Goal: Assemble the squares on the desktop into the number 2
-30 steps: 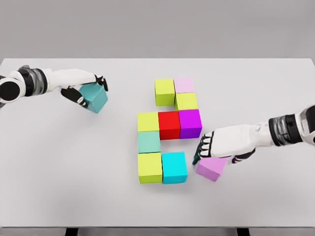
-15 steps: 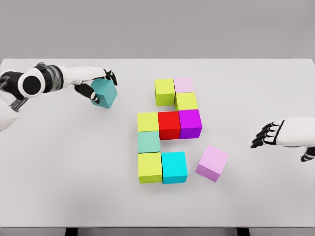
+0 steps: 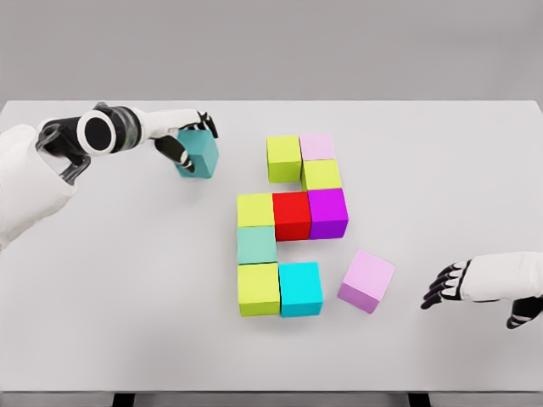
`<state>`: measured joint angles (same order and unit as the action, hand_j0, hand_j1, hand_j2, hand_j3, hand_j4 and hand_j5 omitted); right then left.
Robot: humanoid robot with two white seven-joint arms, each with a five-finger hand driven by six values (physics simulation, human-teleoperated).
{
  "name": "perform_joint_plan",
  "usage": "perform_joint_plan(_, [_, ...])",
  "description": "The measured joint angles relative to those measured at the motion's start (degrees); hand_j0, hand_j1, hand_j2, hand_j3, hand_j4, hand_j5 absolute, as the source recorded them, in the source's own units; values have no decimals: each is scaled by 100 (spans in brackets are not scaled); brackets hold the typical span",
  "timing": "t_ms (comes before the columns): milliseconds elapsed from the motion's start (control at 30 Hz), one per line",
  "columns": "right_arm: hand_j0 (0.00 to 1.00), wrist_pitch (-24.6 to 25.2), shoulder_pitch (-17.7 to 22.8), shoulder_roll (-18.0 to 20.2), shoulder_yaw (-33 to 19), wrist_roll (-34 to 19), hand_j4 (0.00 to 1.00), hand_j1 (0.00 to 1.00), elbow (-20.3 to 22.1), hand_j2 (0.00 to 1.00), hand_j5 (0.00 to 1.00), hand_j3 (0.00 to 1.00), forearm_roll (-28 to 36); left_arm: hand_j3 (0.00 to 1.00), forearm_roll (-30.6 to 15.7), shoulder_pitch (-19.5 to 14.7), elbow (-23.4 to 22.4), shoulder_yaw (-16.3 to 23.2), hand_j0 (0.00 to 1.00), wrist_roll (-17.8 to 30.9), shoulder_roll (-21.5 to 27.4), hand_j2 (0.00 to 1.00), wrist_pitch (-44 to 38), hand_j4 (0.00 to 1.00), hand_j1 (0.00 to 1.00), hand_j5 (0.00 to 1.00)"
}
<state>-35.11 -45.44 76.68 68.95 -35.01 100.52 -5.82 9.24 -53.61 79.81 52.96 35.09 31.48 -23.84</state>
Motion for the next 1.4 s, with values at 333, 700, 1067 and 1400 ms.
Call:
perform_joint_plan(333, [100, 0, -61, -125, -112, 0, 100, 100, 1, 100, 100, 100, 65, 40, 14, -79, -224, -2, 40, 1, -521, 40, -830, 40, 40, 40])
perform_joint_plan(700, [100, 0, -211, -449, -137, 0, 100, 100, 1, 100, 100, 100, 121, 40, 42, -193, -611, 6, 40, 0, -979, 40, -1092, 40, 40, 40])
perform_joint_plan(1067, [100, -1, -228, -568, -228, 0, 100, 100, -52, 100, 100, 100, 174, 40, 210, -343, -913, 6, 40, -1, -1324, 40, -1126, 40, 40, 40])
perform_joint_plan(1400, [100, -1, -280, -602, -300, 0, 100, 100, -292, 100, 100, 100, 188, 41, 402, -334, -1116, 6, 41, 0, -1562, 41, -1128, 41, 41, 41])
